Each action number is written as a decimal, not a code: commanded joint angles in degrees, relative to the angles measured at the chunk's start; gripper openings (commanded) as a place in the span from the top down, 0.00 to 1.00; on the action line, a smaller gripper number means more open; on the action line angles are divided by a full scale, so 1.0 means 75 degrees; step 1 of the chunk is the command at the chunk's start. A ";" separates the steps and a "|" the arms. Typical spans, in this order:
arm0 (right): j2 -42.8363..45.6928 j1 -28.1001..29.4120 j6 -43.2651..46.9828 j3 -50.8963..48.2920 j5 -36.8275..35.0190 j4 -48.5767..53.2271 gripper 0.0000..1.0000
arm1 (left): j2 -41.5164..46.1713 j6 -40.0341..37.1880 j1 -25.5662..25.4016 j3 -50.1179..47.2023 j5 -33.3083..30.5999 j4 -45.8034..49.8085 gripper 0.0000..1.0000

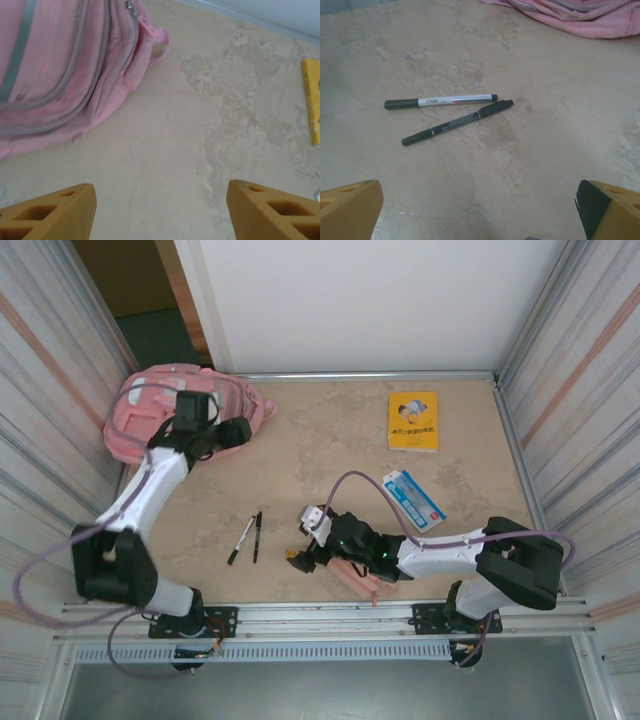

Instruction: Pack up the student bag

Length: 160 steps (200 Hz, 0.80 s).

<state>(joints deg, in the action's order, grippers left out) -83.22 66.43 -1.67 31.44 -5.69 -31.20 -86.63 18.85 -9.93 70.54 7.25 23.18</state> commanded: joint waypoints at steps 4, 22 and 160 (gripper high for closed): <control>-0.0406 0.0065 -0.0141 0.0606 -0.0514 0.0669 0.01 | -0.1244 -0.0992 -0.0293 0.1000 -0.0470 0.0121 0.33; -0.0403 0.0048 -0.0168 0.0595 -0.0460 0.0639 0.01 | -0.2148 -0.1473 -0.0396 0.1639 -0.0673 0.0035 0.33; -0.0551 0.0072 -0.0316 0.0905 -0.0668 0.1118 0.01 | -0.5691 -0.2050 -0.0351 0.5077 -0.0840 0.0929 0.84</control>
<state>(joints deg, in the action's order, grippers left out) -87.09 66.43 -2.63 36.67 -8.03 -23.86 -130.32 8.05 -12.01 109.58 -5.50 27.88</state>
